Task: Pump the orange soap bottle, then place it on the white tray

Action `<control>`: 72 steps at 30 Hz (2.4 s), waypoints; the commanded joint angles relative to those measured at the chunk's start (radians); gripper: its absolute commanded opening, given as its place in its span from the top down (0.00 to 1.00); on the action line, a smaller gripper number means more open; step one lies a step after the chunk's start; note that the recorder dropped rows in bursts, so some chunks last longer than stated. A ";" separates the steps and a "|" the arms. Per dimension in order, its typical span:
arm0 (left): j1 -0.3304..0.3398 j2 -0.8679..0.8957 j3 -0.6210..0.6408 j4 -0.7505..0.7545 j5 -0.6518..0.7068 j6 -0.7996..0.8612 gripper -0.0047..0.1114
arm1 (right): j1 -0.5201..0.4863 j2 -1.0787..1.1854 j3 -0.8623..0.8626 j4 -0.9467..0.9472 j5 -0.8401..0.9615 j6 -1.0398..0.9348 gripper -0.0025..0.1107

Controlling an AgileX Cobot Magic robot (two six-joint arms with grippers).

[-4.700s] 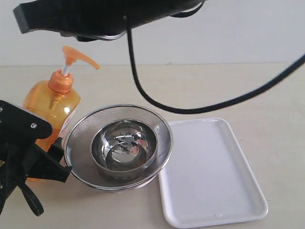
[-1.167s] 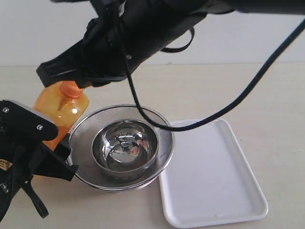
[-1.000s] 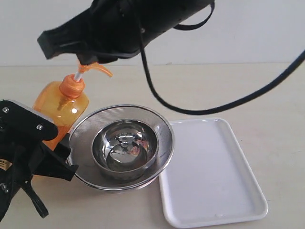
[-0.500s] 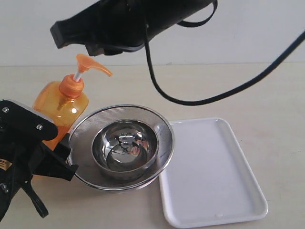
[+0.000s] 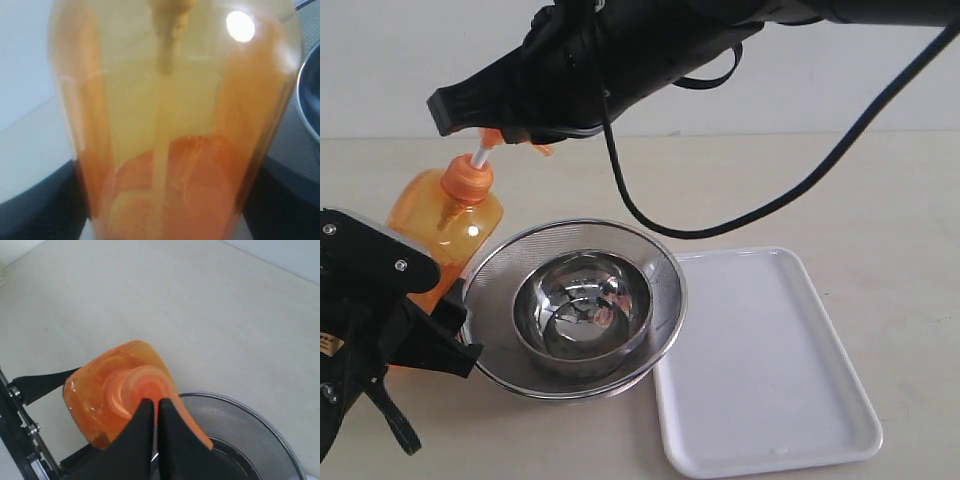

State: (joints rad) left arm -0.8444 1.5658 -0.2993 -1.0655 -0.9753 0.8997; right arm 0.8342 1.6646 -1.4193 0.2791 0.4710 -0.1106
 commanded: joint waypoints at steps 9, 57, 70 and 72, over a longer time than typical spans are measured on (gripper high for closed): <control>-0.006 -0.007 -0.005 0.012 -0.009 -0.010 0.92 | -0.016 -0.012 -0.001 -0.001 -0.092 -0.014 0.97; -0.006 -0.007 -0.005 0.042 0.003 -0.017 0.92 | 0.064 0.117 0.012 0.086 0.119 -0.043 0.97; -0.006 -0.007 -0.005 0.042 0.003 -0.017 0.92 | 0.074 0.126 0.012 0.080 0.094 -0.047 0.97; -0.006 -0.007 -0.005 0.042 0.003 -0.017 0.92 | 0.074 0.116 0.012 0.077 0.094 -0.047 0.97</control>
State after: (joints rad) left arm -0.8364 1.5658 -0.2866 -1.1482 -0.9835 0.9336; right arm 0.8819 1.7492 -1.4320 0.3461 0.4683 -0.1482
